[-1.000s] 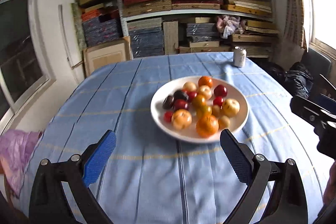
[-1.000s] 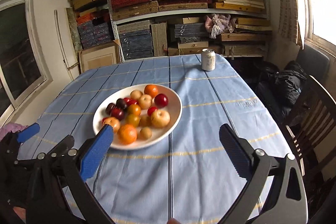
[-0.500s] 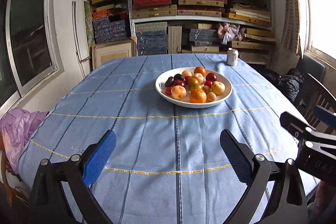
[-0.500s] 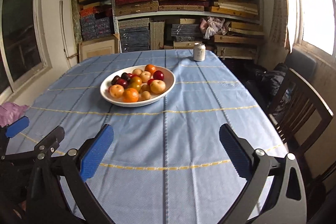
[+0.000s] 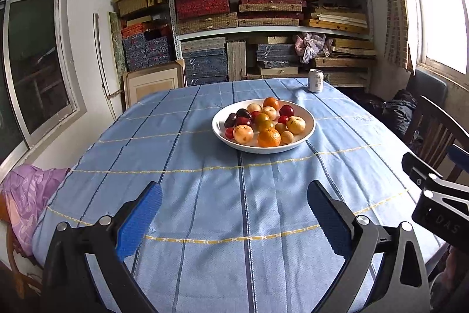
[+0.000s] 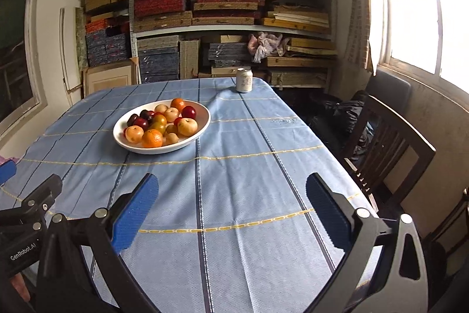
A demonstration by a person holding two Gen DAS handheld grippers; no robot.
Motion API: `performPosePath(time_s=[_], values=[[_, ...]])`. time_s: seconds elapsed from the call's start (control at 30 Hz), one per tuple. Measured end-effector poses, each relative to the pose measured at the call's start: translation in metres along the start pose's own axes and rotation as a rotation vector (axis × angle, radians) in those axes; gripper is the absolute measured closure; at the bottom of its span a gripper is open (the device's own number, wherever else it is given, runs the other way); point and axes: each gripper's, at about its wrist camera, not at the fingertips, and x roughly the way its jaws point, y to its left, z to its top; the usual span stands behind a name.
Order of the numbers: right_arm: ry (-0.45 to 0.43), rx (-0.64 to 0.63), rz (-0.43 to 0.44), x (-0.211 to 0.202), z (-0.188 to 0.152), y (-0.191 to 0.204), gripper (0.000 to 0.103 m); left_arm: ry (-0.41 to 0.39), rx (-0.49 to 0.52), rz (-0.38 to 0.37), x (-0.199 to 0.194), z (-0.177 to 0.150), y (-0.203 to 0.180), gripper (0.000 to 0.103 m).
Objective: Organize fruits
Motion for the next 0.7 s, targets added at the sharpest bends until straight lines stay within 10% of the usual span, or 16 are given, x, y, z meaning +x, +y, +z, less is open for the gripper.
performPosePath(time_s=[0.7], values=[[0.05, -0.039, 0.04, 0.013, -0.005, 0.005, 0.004, 0.016, -0.054, -0.026, 0.006, -0.001, -0.002, 0.003]])
